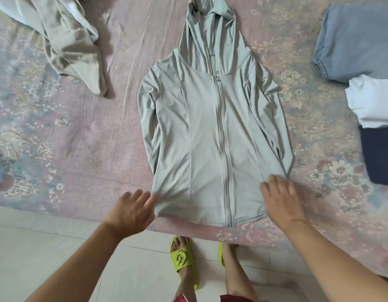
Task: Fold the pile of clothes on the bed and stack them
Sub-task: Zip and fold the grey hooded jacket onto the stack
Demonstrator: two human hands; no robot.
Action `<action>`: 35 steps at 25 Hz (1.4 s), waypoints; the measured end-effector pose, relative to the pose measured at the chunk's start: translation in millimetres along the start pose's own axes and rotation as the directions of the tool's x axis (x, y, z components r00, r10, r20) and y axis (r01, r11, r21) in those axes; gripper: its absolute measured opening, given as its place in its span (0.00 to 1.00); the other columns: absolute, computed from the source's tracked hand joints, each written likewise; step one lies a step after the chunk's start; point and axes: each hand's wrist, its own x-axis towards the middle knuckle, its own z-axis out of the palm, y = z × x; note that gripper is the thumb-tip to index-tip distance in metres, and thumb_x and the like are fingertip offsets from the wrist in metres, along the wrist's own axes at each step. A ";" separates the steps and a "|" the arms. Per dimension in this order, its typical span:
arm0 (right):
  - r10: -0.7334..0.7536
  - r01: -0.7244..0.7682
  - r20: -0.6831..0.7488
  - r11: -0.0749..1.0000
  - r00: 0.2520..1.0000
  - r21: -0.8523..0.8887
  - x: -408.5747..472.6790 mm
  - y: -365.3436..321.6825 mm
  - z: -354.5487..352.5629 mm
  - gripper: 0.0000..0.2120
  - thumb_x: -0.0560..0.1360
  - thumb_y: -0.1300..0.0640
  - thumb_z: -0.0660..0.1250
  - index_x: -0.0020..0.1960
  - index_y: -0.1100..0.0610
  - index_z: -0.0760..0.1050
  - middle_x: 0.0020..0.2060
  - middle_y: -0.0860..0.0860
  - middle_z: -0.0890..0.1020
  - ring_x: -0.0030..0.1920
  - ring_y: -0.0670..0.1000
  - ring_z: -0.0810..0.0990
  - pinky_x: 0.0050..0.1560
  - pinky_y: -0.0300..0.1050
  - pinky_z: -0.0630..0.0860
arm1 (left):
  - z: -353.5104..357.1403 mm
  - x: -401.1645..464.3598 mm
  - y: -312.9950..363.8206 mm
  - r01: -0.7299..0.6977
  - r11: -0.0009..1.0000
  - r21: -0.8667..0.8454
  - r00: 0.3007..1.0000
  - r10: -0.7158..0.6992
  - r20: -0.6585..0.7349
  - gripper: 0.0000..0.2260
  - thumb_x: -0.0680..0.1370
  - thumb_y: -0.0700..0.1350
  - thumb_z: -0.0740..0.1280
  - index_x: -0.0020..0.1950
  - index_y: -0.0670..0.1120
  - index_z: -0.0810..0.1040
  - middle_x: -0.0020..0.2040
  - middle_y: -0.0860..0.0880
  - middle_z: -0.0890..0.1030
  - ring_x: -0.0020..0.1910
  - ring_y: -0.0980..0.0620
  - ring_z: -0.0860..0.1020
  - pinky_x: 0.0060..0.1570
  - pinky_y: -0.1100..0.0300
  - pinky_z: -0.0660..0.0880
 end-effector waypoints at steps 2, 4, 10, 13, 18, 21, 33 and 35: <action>-0.051 0.073 -0.138 0.985 0.989 0.153 19.6 -33.4 -4.3 0.30 0.73 0.49 0.61 0.73 0.57 0.63 0.71 0.63 0.64 0.71 0.64 0.63 0.67 0.71 0.60 | 12.3 44.3 13.9 0.007 1.000 -0.029 0.999 -0.008 -0.043 0.21 0.75 0.48 0.57 0.66 0.43 0.68 0.61 0.40 0.77 0.58 0.41 0.75 0.55 0.46 0.71; -0.078 0.120 -0.175 0.963 0.981 0.243 36.6 -66.9 -3.5 0.32 0.77 0.41 0.49 0.77 0.53 0.49 0.76 0.55 0.52 0.76 0.57 0.48 0.72 0.65 0.45 | 35.0 78.1 37.1 0.074 0.996 -0.043 0.997 -0.072 0.032 0.27 0.77 0.54 0.54 0.75 0.48 0.60 0.75 0.41 0.63 0.73 0.41 0.60 0.69 0.39 0.57; -0.087 0.098 -0.052 0.948 0.995 0.303 34.6 -92.2 13.5 0.38 0.74 0.39 0.49 0.78 0.57 0.45 0.77 0.53 0.48 0.77 0.52 0.46 0.73 0.59 0.43 | 72.2 66.5 57.7 0.117 0.993 0.007 0.971 -0.116 0.211 0.28 0.79 0.60 0.48 0.77 0.52 0.54 0.77 0.48 0.57 0.76 0.44 0.55 0.68 0.34 0.50; -0.130 0.149 -0.084 0.940 0.988 0.307 46.8 -90.5 -10.2 0.33 0.75 0.42 0.50 0.75 0.57 0.55 0.76 0.54 0.58 0.76 0.52 0.47 0.72 0.58 0.44 | 51.9 73.9 36.0 0.112 0.989 -0.101 0.989 -0.101 0.106 0.24 0.80 0.52 0.53 0.74 0.46 0.64 0.74 0.45 0.65 0.73 0.44 0.65 0.68 0.41 0.57; -0.176 0.207 -0.124 0.922 0.977 0.326 111.4 -116.0 -68.4 0.31 0.79 0.40 0.46 0.76 0.51 0.41 0.77 0.53 0.45 0.76 0.50 0.37 0.73 0.55 0.35 | 24.0 96.0 -44.7 0.340 0.938 -0.063 0.937 -0.344 -0.065 0.23 0.76 0.49 0.56 0.66 0.38 0.72 0.64 0.38 0.76 0.61 0.38 0.76 0.58 0.44 0.74; -0.202 0.143 0.119 0.912 0.972 0.384 139.9 -132.8 -82.7 0.32 0.80 0.37 0.42 0.69 0.50 0.24 0.67 0.48 0.24 0.69 0.47 0.25 0.70 0.55 0.29 | 13.2 116.1 -65.2 0.782 0.481 -0.396 0.527 -0.850 0.011 0.17 0.77 0.49 0.58 0.52 0.35 0.76 0.49 0.39 0.76 0.47 0.40 0.75 0.45 0.50 0.75; -0.274 0.187 0.181 0.902 0.945 0.390 148.5 -120.3 -79.0 0.33 0.71 0.38 0.49 0.73 0.51 0.58 0.71 0.54 0.68 0.72 0.53 0.59 0.64 0.62 0.65 | -20.8 123.8 -92.2 0.528 -0.362 -0.768 0.018 -0.900 0.436 0.09 0.78 0.45 0.66 0.42 0.46 0.68 0.38 0.49 0.73 0.38 0.51 0.72 0.38 0.63 0.71; -0.257 0.162 0.202 0.904 0.945 0.395 146.2 -124.5 -80.0 0.33 0.72 0.39 0.50 0.74 0.51 0.58 0.73 0.54 0.65 0.76 0.53 0.51 0.65 0.61 0.58 | -21.2 111.5 -112.2 0.412 -0.499 -0.762 0.130 -0.795 0.592 0.08 0.77 0.45 0.69 0.48 0.45 0.71 0.44 0.45 0.78 0.41 0.49 0.77 0.41 0.54 0.76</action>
